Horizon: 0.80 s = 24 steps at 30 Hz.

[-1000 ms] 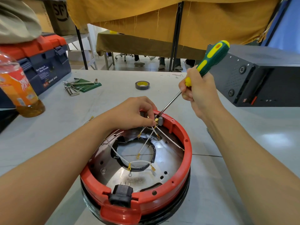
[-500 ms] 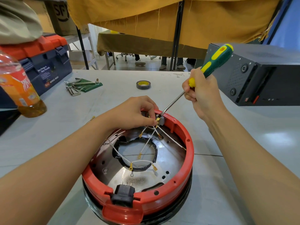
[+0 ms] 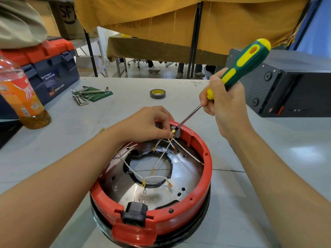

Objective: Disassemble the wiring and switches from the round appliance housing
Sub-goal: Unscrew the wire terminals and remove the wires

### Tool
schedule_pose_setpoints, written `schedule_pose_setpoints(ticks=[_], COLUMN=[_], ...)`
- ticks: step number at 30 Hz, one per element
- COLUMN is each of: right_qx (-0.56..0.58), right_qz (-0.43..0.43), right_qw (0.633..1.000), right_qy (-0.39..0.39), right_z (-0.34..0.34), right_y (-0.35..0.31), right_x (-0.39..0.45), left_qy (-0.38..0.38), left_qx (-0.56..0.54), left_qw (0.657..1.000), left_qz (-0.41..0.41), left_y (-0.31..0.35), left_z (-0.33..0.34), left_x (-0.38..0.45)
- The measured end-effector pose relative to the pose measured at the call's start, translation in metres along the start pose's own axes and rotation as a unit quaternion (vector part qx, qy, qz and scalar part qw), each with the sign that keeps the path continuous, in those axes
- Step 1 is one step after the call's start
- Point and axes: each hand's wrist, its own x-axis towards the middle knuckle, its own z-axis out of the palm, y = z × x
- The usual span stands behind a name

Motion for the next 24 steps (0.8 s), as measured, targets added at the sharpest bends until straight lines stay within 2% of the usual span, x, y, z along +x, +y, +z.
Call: schedule_pose_setpoints(ticks=[4,7,13,24], right_qx=[-0.046,-0.093,0.0,-0.026], right_qz=[-0.031,-0.015,-0.044,-0.05], right_qw=[0.997,0.994,0.999,0.998], right_qy=[-0.049,-0.055,-0.005,-0.007], right_z=[0.005,0.012,-0.001,0.003], right_y=[0.001,0.011,-0.008,-0.005], right_x=[-0.007,-0.018,-0.005,-0.014], left_qy=[-0.002,0.001,0.001,0.001], left_qx=[-0.001,-0.013,-0.01,-0.012], left_qw=[1.0,1.0,1.0,1.0], left_qz=[-0.001,-0.003,-0.001,-0.001], left_y=[0.0,0.0,-0.002,-0.002], left_z=[0.0,0.0,0.0,0.001], left_x=[0.0,0.0,0.001,0.001])
